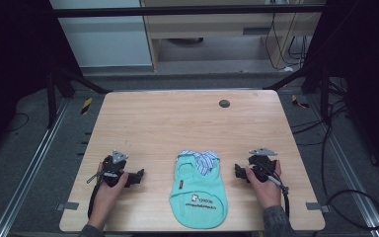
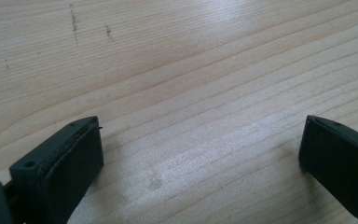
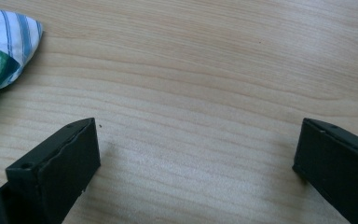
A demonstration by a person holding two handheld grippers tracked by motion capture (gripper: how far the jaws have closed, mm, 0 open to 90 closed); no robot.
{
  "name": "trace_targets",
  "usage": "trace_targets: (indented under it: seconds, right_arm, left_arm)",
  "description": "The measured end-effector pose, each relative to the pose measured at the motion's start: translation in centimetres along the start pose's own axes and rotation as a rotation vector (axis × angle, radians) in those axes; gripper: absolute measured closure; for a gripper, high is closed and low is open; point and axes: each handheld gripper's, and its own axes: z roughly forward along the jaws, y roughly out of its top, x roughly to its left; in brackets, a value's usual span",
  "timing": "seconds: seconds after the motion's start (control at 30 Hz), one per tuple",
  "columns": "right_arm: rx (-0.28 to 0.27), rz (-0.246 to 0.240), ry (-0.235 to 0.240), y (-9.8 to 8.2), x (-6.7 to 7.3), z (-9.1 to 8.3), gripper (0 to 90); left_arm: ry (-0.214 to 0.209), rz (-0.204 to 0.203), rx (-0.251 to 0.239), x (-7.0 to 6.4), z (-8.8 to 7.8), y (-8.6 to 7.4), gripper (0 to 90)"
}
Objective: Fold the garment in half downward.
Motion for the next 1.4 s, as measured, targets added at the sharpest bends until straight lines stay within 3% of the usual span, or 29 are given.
trace_targets:
  seconds: [0.63, 0.83, 0.97, 1.03, 1.1, 1.2, 1.4]
  right_arm:
    - [-0.003, -0.002, -0.001, 0.2, -0.1, 0.2, 2.3]
    - [-0.034, -0.021, 0.012, 0.2, 0.1, 0.0, 15.0]
    - [-0.055, -0.029, 0.029, 0.3, 0.4, -0.1, 30.3]
    - [-0.066, -0.028, 0.047, 0.5, 0.5, -0.1, 37.2]
    - [-0.066, -0.050, 0.061, 1.0, 0.7, -0.3, 42.1]
    - [-0.094, -0.090, 0.096, 2.5, 1.3, -0.5, 53.1]
    - [-0.082, -0.151, 0.157, 4.8, 2.6, -0.1, 62.2]
  left_arm:
    - [0.000, 0.003, -0.002, -0.2, 0.1, 0.1, 0.0]
    - [-0.006, 0.014, -0.003, -0.6, -0.1, 0.2, 5.6]
    - [-0.015, 0.031, -0.014, -0.9, -0.4, 0.5, 10.0]
    - [-0.028, 0.036, -0.024, -1.4, -0.6, 0.9, 12.8]
    - [-0.073, 0.024, -0.040, -1.9, -0.6, 1.4, 16.8]
    - [-0.101, 0.060, -0.037, -3.0, -0.3, 2.5, 23.4]
    - [-0.148, 0.084, -0.053, -4.0, 0.7, 6.4, 29.9]
